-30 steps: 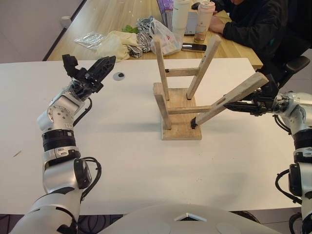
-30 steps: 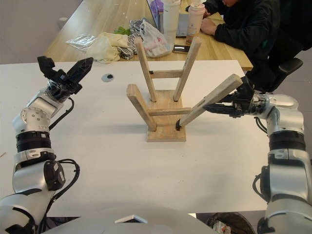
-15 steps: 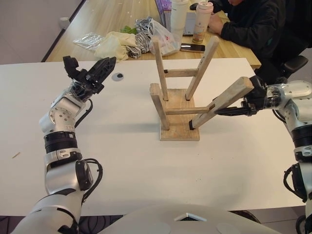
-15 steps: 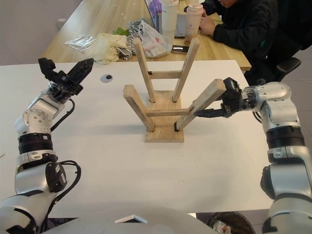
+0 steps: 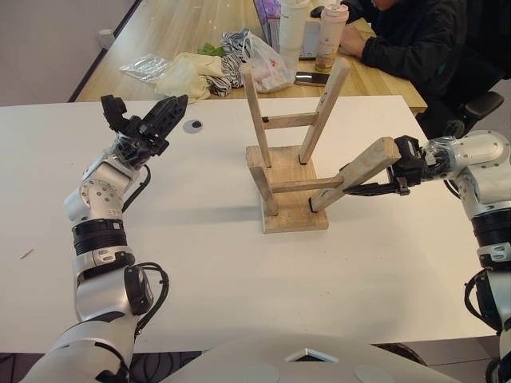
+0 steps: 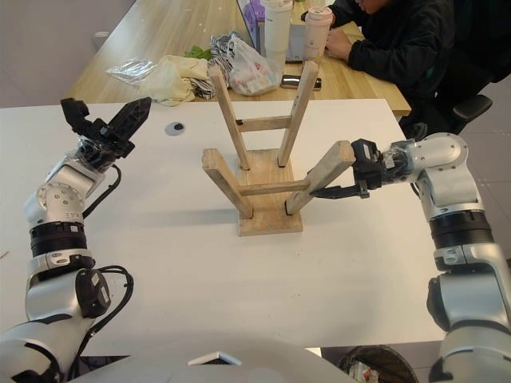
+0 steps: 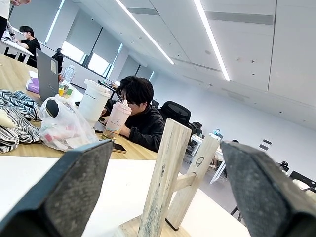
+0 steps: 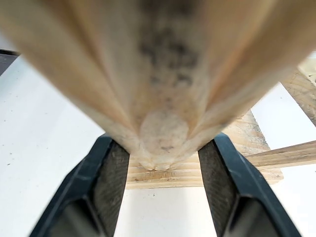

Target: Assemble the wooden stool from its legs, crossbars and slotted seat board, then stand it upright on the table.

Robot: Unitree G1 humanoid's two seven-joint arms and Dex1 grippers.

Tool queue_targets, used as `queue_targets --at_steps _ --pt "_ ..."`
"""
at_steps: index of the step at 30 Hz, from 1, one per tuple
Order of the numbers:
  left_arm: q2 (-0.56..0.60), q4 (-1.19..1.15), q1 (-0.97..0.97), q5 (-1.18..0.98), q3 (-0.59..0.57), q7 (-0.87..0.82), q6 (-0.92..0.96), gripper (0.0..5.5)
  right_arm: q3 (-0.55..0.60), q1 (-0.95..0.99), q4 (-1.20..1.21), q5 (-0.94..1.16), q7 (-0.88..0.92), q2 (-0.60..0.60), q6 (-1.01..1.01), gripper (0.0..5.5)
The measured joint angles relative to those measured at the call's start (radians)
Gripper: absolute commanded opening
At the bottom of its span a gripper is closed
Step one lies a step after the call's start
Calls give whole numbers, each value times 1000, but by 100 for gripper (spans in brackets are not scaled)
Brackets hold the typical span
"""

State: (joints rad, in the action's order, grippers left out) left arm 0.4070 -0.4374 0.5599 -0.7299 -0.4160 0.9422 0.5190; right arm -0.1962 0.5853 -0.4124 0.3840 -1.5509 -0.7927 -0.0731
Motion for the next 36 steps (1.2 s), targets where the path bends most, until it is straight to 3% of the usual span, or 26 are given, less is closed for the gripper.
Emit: queue_targets --at_steps 3,7,12,14,17,22,28,36 --pt "1 54 -4 1 9 -2 0 396 -6 -1 25 -4 43 2 60 200" --pt "1 268 -9 15 105 -17 1 396 -47 43 70 -27 113 29 200 200" --pt "4 491 33 159 248 -179 0 396 -91 90 115 -32 207 64 363 200" --pt "17 638 100 300 391 -238 -28 396 -100 101 115 -33 261 90 430 200" --pt "20 673 125 604 617 -342 -129 396 -100 108 112 -40 299 119 472 200" --pt "53 473 123 1104 958 -475 -382 396 -93 117 118 -42 347 153 521 200" --pt "60 348 118 1313 1034 -560 -538 396 -99 131 95 -47 365 167 566 200" --pt "30 324 109 1339 1005 -575 -559 396 -162 211 -19 -77 336 198 480 200"
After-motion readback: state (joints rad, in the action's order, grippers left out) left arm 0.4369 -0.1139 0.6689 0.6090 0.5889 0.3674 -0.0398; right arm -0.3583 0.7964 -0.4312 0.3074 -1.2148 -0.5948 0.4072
